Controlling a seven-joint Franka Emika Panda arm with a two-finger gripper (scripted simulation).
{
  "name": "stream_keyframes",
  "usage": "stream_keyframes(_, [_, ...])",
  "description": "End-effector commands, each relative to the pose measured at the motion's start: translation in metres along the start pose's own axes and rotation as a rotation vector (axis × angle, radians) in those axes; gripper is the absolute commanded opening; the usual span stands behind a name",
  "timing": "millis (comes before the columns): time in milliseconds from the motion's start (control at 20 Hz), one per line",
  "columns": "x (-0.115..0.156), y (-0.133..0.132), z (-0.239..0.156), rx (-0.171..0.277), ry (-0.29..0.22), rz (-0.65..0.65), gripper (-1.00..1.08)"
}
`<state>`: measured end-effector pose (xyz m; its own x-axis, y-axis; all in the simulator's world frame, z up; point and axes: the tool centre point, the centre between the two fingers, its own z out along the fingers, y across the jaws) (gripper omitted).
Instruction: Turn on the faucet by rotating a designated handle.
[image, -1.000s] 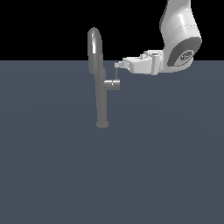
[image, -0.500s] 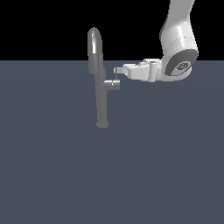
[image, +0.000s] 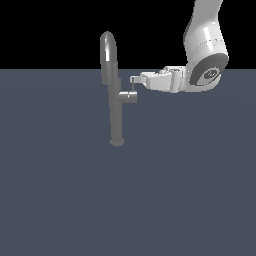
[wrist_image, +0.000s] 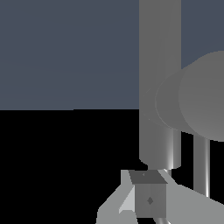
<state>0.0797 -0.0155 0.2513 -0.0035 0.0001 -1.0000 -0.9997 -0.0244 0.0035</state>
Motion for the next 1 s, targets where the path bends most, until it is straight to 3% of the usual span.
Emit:
stream_keyframes(0, [-0.003, 0.006, 0.0, 0.0, 0.0, 0.0, -1.0])
stream_keyframes(950, [-0.007, 0.05, 0.0, 0.001, 0.0, 0.0, -1.0])
